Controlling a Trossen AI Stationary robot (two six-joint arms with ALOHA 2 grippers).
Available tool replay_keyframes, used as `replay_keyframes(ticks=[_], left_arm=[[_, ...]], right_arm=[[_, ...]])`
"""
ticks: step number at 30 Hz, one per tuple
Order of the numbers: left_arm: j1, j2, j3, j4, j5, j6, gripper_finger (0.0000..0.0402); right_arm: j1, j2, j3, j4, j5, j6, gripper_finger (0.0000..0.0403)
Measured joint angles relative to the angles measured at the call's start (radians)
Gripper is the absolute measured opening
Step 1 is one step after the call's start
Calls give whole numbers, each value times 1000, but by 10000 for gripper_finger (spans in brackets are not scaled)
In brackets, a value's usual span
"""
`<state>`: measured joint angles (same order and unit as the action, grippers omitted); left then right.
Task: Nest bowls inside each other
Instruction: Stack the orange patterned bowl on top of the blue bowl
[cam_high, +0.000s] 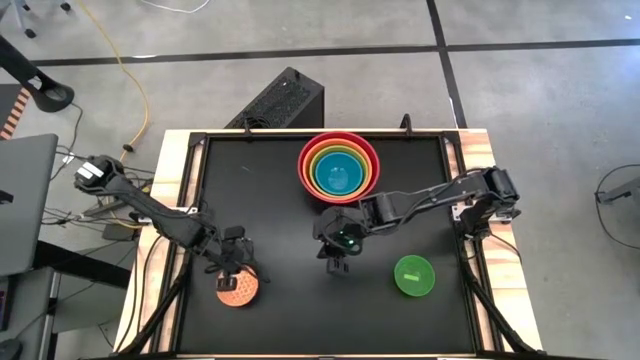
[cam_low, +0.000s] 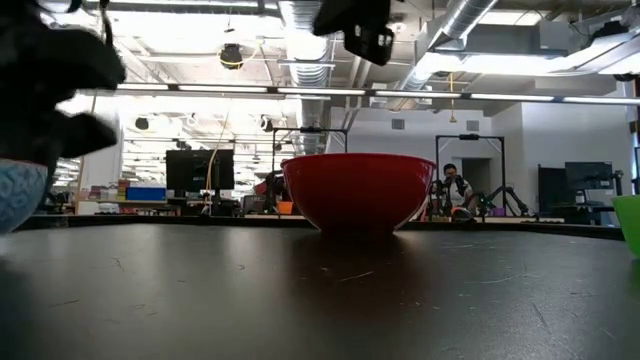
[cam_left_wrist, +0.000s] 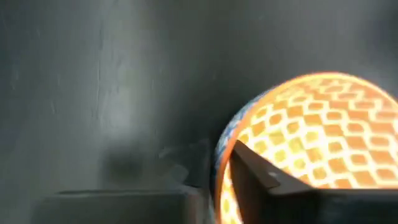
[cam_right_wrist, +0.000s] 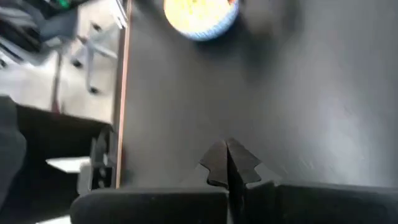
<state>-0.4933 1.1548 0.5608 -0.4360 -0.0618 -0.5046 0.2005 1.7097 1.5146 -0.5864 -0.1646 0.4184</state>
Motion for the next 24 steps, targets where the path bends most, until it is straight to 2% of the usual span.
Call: replay_keyframes(ticks=[2,6,13,19,24], left_arm=[[9,10,28,-25,-4,19,13],[61,20,83,-71,4,28,6],[204,65,207,-13,-15,128,3],[345,250,301,57,34,179,2],[403,423,435,65,41,212,1]], right_arm=[[0,-22,0,-26,1,-9,5],[10,-104,1,-102,17,-11,5],[76,-259,1,-175,196,-12,5],[119,-317,1,-201,315,-4,5],[136,-309,0,-207,326,25,5]])
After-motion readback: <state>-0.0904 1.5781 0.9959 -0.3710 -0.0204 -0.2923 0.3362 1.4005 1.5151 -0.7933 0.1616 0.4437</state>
